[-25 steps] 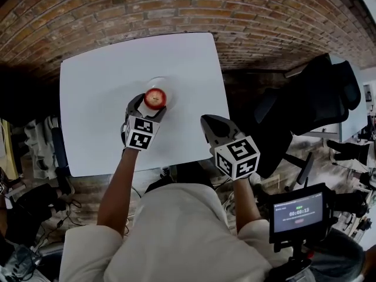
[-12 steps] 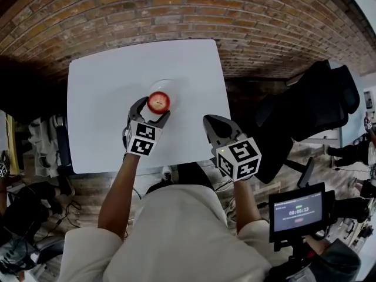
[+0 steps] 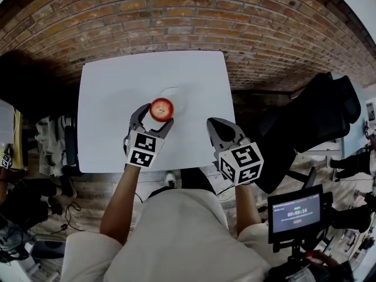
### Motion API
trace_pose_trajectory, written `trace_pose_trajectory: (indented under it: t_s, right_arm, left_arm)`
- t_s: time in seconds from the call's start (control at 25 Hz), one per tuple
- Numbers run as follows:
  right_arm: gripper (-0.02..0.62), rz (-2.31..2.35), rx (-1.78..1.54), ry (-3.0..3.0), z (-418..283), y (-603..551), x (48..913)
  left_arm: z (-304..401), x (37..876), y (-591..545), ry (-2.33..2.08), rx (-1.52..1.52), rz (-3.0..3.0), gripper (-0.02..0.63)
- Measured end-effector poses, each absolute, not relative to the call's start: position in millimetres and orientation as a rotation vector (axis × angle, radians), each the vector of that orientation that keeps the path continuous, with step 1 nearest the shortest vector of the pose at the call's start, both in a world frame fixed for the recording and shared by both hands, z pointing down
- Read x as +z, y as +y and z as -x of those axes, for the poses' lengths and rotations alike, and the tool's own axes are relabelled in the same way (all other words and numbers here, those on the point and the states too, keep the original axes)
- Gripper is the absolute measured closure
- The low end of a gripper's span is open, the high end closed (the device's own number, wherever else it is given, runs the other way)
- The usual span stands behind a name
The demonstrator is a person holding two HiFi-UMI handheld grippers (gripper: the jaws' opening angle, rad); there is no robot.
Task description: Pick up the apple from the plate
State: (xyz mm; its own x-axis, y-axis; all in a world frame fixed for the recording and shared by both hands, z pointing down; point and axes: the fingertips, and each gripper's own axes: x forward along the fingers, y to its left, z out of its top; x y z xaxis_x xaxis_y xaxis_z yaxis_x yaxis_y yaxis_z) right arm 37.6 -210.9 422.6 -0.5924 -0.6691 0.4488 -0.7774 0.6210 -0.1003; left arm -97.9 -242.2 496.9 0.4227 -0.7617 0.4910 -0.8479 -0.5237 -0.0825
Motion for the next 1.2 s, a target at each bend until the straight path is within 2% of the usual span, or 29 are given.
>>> trace_pose_trajectory:
  t_s: [1.2]
  right_arm:
    - [0.592,-1.227,0.176,-2.604,-20.7,-184.3,334.4]
  left_arm:
    - [112.5,364.7,-177.5,-1.579,0.482,-2.638,0.244]
